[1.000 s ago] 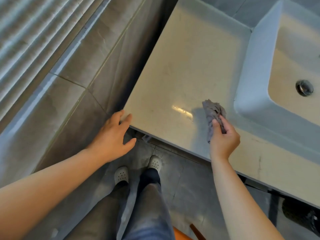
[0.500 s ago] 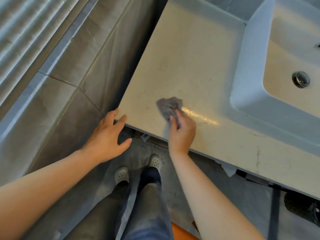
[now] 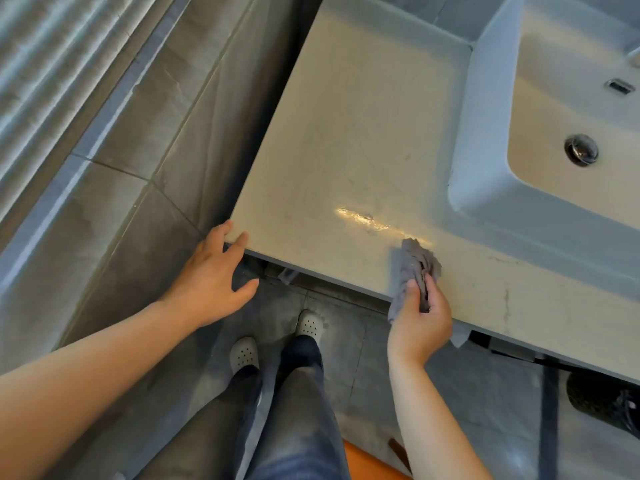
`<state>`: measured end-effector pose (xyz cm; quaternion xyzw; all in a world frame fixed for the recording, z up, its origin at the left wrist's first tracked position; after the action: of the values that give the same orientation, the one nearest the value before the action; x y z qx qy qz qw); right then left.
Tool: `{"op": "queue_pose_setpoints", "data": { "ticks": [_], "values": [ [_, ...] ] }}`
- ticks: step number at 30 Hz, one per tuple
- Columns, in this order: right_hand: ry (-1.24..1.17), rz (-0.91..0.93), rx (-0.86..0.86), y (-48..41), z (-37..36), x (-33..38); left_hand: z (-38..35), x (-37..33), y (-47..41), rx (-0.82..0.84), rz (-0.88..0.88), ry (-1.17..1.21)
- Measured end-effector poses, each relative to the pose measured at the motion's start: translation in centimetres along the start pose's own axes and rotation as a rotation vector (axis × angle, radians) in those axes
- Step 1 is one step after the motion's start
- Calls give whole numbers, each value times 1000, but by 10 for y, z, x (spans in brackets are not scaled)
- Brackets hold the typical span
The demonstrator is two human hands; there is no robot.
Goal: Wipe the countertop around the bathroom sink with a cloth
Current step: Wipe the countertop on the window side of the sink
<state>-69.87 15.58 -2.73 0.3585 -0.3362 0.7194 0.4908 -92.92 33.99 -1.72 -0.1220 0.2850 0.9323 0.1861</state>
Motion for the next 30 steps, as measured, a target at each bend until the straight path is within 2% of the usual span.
{"op": "queue_pose_setpoints", "data": {
  "ticks": [5, 8, 10, 13, 15, 17, 19, 21, 24, 26, 30],
  "values": [
    [135, 68, -40, 7, -31, -3, 0, 0, 0, -13, -1, -4],
    [157, 133, 33, 24, -60, 13, 0, 4, -1, -35, -21, 54],
    [141, 174, 90, 38, -79, 24, 2, 10, -3, -57, -21, 176],
    [91, 258, 264, 62, -102, 41, 7, 19, -1, -119, 10, 359],
    [-3, 282, 455, 70, -107, 51, 9, 23, 1, -151, 49, 395],
    [-102, 255, 545, 68, -96, 58, 8, 26, 2, -150, 74, 384],
    [-136, 192, 442, 50, -72, 60, 7, 26, 2, -141, 71, 373],
    [-120, 177, 257, 18, -42, 54, 6, 23, 1, -148, 46, 366],
    [-1, 172, 12, -42, -13, 30, 4, 16, -1, -144, 38, 377],
    [99, 123, -38, -73, -11, 6, 2, 13, -1, -147, 52, 384],
    [243, 129, -11, -89, -32, -22, 1, 13, 0, -154, 65, 391]
  ]
}}
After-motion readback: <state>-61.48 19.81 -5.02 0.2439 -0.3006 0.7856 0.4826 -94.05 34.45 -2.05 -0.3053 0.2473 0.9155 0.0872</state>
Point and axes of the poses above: each hand's wrist, its own y-axis away from the middle knuckle, its own z-axis out of the back of the hand, x = y × z, the point moved 2 cm from there along -y, towards the middle knuckle, and after that the axes turned 11 degrees about z, right-handed, at the moved point
